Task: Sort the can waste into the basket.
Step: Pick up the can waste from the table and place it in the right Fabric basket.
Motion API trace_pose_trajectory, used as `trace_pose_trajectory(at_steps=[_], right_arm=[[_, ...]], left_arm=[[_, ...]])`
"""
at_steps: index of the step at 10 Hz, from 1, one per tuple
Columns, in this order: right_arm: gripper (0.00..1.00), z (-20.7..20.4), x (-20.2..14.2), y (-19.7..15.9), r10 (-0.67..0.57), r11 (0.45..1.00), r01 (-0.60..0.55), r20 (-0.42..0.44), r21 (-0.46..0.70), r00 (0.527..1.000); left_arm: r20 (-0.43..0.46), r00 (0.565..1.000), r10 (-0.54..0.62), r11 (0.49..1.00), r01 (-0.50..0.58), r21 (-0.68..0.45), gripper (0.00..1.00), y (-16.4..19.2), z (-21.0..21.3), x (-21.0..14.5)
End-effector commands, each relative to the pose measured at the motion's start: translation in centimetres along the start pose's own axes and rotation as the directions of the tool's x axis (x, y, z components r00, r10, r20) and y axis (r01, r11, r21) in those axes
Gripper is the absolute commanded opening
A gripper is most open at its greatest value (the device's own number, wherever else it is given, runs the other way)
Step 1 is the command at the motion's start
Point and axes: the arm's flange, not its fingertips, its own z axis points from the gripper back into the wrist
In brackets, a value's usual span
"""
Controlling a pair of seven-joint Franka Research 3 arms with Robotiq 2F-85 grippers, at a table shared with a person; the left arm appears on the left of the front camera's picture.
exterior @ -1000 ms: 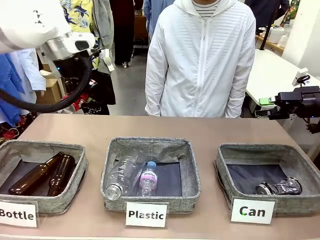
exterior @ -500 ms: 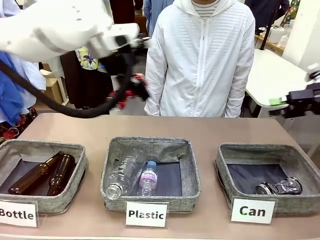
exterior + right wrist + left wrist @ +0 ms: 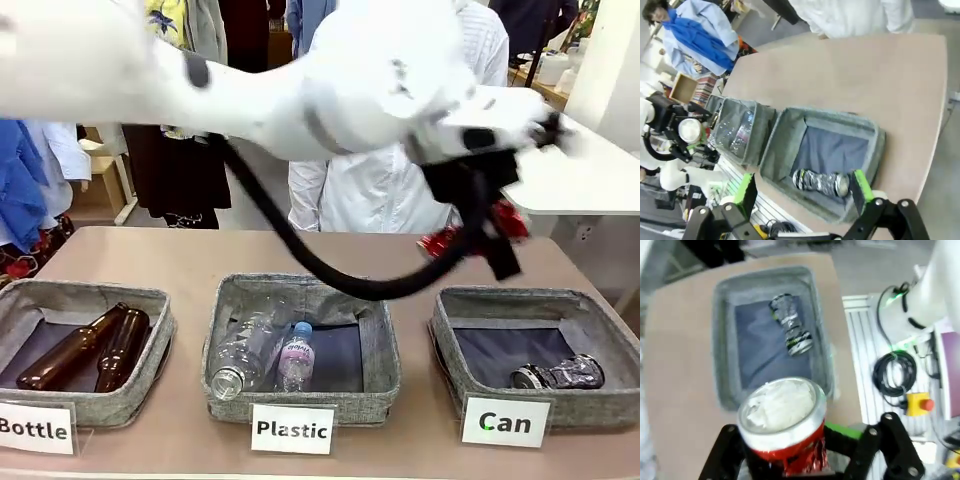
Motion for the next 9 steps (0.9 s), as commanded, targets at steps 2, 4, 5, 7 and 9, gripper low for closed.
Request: trace_pose_trajectory(at_steps=[2,4,5,7,9], right_arm=[[1.00,2.8,-6.4,-1.2,0.053,0.999,-0.052,0.022,-0.014,0.998],[1.00,2.6,-4.6,-1.0,0.008,1.000,-0.008,0.025,-0.025,1.000],[1.00,2.6,-4.6,-1.0,0.008,1.000,-0.008,0.025,-0.025,1.000],[1.00,2.6,-4.6,-1.0,0.008,1.000,-0.008,0.025,-0.025,1.000],[1.00,2.6,-4.6,-1.0,0.008,1.000,-0.008,0.025,-0.025,1.000]], left_arm=[[-0.031,0.999,-0.027,0.999,0.025,-0.042,0.00,1.8,-8.9,7.9],[-0.087,0.995,-0.050,0.998,0.046,-0.041,0.00,2.3,-11.9,9.2],[-0.104,0.994,-0.038,0.998,0.033,-0.052,0.00,2.6,-12.7,9.0],[-0.096,0.994,-0.044,0.999,0.043,-0.006,0.00,2.6,-12.8,8.5],[-0.084,0.995,-0.053,0.999,0.053,0.000,0.51,2.9,-12.5,8.3]])
